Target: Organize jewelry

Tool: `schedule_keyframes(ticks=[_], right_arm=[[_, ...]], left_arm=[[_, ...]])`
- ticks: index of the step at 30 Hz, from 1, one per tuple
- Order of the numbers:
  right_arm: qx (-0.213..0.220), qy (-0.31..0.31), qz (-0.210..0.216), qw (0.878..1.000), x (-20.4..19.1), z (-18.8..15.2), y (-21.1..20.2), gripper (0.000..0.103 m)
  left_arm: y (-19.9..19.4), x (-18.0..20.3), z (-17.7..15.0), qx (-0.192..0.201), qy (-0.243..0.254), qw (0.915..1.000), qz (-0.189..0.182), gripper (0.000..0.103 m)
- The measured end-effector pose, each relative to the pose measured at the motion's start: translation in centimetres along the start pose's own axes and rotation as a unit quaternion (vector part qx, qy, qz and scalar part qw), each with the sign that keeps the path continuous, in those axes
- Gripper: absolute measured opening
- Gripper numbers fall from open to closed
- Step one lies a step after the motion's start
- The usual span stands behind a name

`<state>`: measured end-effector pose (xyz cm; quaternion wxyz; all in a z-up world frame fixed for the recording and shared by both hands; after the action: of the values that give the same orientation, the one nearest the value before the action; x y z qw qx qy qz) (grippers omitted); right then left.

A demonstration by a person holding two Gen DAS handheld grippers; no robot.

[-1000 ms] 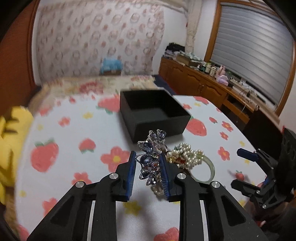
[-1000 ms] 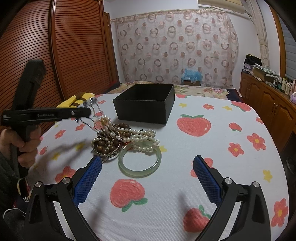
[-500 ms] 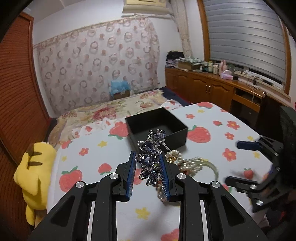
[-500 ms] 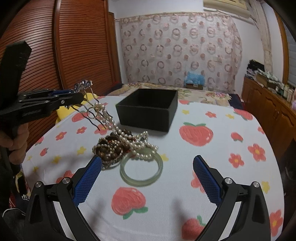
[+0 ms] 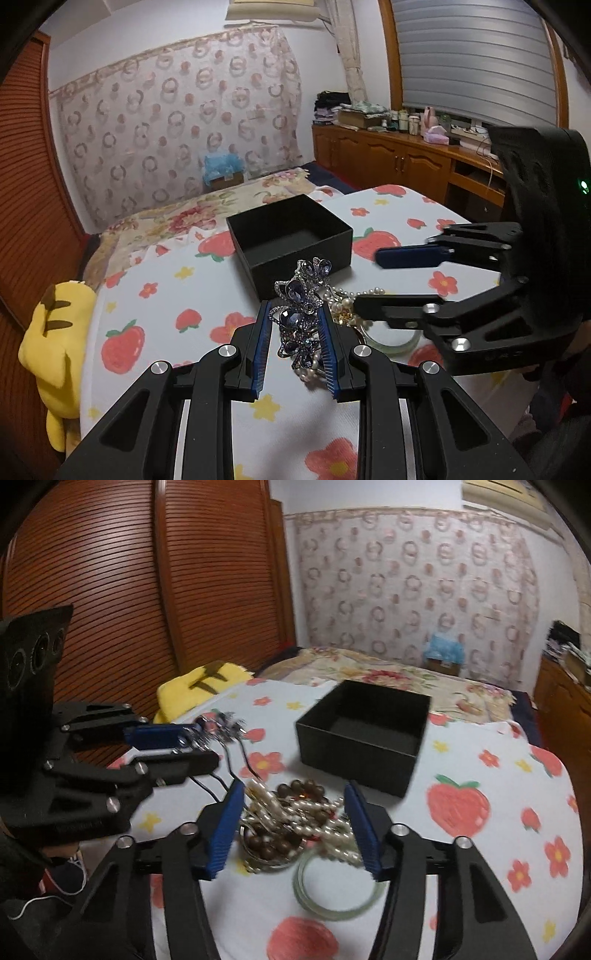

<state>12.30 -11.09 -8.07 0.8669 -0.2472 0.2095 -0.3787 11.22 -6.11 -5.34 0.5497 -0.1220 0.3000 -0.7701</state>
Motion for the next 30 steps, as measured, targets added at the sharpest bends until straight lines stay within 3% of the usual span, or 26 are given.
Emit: schedule_keyframes(ticks=[2, 4, 6, 8, 13, 19, 20, 21, 23, 25, 26, 27, 30], right_arm=[[-0.012, -0.006, 0.011, 1.000, -0.4, -0.2, 0.5, 0.045], [-0.016, -0.006, 0.017, 1.000, -0.5, -0.3, 0.8, 0.032], [-0.018, -0.006, 0.019, 1.000, -0.7, -0.5, 0.7, 0.011], [-0.020, -0.017, 0.019, 0.999, -1.0, -0.7, 0.7, 0.000], [-0.030, -0.034, 0.022, 0.999, -1.5, -1.6, 1.0, 0.000], [-0.007, -0.028, 0.010, 1.000, -1.0, -0.7, -0.3, 0.002], [-0.007, -0.028, 0.009, 1.000, -0.8, -0.6, -0.2, 0.010], [-0.008, -0.028, 0.009, 1.000, -0.8, -0.6, -0.1, 0.026], [-0.009, -0.027, 0.010, 1.000, -0.8, -0.6, 0.1, 0.041], [-0.013, -0.025, 0.010, 1.000, -0.6, -0.7, 0.4, 0.041], [-0.018, -0.025, 0.011, 0.999, -0.5, -0.8, 0.6, 0.039], [-0.020, -0.025, 0.013, 0.999, -0.5, -0.8, 0.8, 0.024], [-0.029, -0.028, 0.025, 0.999, -0.7, -1.2, 1.1, 0.000]], left_arm=[[-0.1, 0.2, -0.1, 0.001, 0.002, 1.0000, -0.002, 0.023], [0.0, 0.1, -0.1, 0.001, 0.003, 1.0000, -0.002, 0.023], [0.0, 0.2, -0.1, 0.000, 0.000, 1.0000, 0.000, 0.023], [0.1, -0.2, -0.2, -0.002, -0.004, 0.9999, 0.014, 0.023], [-0.1, -0.7, -0.1, 0.008, -0.021, 0.9997, 0.011, 0.023], [-0.1, -0.3, -0.1, 0.006, -0.007, 0.9999, 0.006, 0.023], [0.0, -0.2, -0.1, 0.006, -0.005, 1.0000, 0.006, 0.023], [0.0, -0.1, -0.1, 0.006, -0.004, 1.0000, 0.005, 0.023], [0.0, -0.1, -0.1, 0.006, -0.003, 1.0000, 0.003, 0.023], [-0.1, -0.1, -0.1, 0.006, -0.004, 1.0000, 0.002, 0.023], [0.0, -0.1, -0.1, 0.005, -0.004, 1.0000, 0.002, 0.023], [-0.1, 0.0, -0.1, 0.006, -0.005, 1.0000, -0.006, 0.021], [-0.1, 0.2, -0.1, 0.006, -0.013, 0.9996, -0.024, 0.014]])
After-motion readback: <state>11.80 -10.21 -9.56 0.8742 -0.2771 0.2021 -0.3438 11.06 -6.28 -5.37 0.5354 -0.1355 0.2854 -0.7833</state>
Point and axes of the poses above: each gripper's, at about its wrist camera, not at the fingertips, and y roughly the way its jaws point, x to its right, z to its top, the point moved 9 cm from there along y, roughly the way its jaws point, and after that the axes turned 3 degrees about y, right-handed, at the moved point
